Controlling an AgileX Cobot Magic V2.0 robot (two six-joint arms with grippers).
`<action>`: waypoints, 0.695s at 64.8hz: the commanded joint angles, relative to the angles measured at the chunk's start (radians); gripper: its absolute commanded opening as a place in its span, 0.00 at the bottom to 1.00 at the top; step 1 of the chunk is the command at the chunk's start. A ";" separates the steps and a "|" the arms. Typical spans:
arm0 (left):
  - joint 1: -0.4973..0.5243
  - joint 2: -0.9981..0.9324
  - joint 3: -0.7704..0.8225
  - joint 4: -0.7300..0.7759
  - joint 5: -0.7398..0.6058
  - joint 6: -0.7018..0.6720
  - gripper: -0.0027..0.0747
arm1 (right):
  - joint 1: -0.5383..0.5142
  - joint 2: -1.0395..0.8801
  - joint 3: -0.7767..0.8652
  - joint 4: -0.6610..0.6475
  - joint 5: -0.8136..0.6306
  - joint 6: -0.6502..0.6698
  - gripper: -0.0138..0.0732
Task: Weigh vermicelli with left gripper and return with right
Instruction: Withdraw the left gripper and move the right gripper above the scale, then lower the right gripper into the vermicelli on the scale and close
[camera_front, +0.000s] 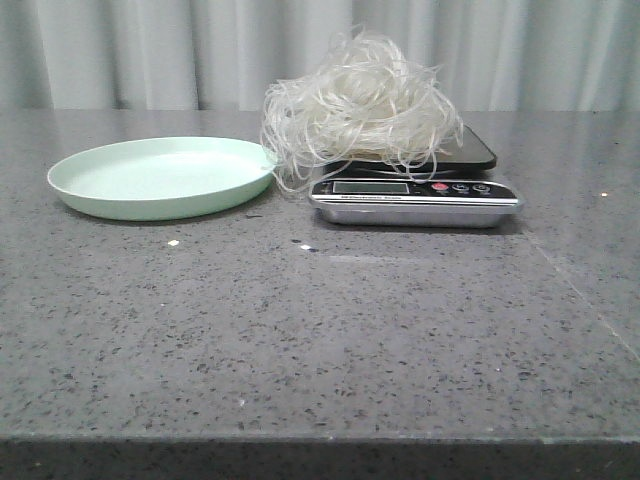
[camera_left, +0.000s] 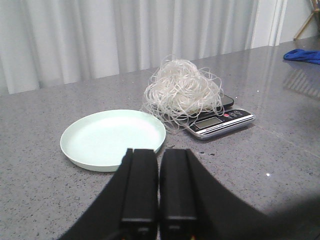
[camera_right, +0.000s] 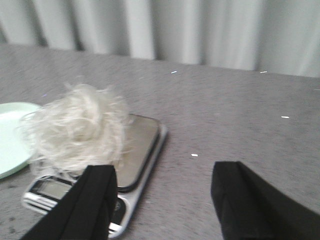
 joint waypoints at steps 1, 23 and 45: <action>0.003 0.014 -0.023 -0.016 -0.079 -0.001 0.21 | 0.077 0.118 -0.144 0.002 -0.028 -0.001 0.77; 0.003 0.014 -0.023 -0.016 -0.079 -0.001 0.21 | 0.210 0.564 -0.562 0.002 0.126 -0.001 0.77; 0.003 0.014 -0.023 -0.016 -0.079 -0.001 0.21 | 0.203 0.855 -0.773 0.002 0.252 0.000 0.76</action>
